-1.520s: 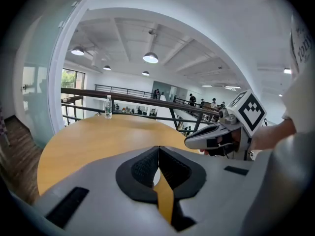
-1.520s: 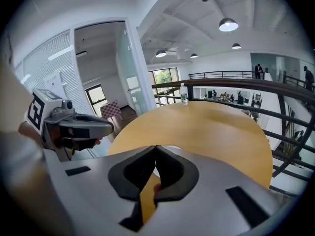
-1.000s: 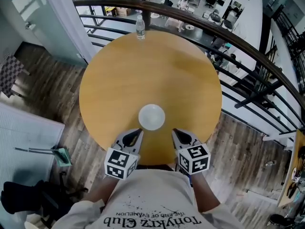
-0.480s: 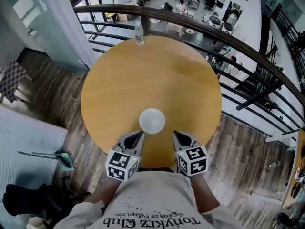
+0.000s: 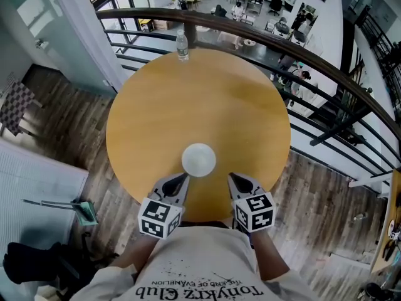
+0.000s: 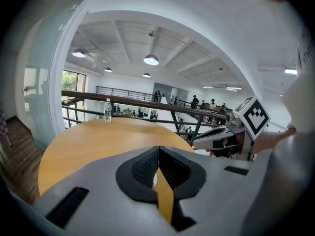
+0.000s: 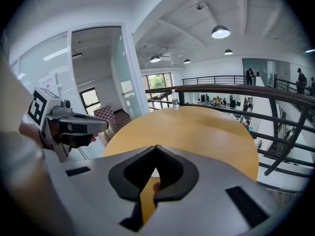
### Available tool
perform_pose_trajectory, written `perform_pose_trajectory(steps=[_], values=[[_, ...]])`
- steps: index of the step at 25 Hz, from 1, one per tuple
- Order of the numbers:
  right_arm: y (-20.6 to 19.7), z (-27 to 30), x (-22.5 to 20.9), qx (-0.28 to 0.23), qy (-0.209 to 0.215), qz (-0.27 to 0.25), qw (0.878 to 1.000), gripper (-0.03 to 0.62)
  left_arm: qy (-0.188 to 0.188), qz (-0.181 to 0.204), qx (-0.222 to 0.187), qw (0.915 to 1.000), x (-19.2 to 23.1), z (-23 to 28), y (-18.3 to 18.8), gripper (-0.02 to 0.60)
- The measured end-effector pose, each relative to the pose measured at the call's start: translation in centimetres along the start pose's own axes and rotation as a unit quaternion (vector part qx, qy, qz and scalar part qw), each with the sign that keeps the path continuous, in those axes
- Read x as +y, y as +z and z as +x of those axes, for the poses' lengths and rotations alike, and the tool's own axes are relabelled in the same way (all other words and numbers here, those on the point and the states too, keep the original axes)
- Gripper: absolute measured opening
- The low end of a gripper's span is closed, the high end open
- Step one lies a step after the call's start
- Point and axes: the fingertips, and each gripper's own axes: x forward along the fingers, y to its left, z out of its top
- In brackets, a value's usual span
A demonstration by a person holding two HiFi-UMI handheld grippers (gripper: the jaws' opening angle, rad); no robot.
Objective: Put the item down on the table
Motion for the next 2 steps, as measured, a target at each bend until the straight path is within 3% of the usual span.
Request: perform_pose_trajectory(steps=[2], values=[[0.15,-0.13,-0.11,0.000,-0.001,0.000,1.000,0.025,0.000,0.000,0.000,1.0000,-0.07,-0.07,0.12,0.023]])
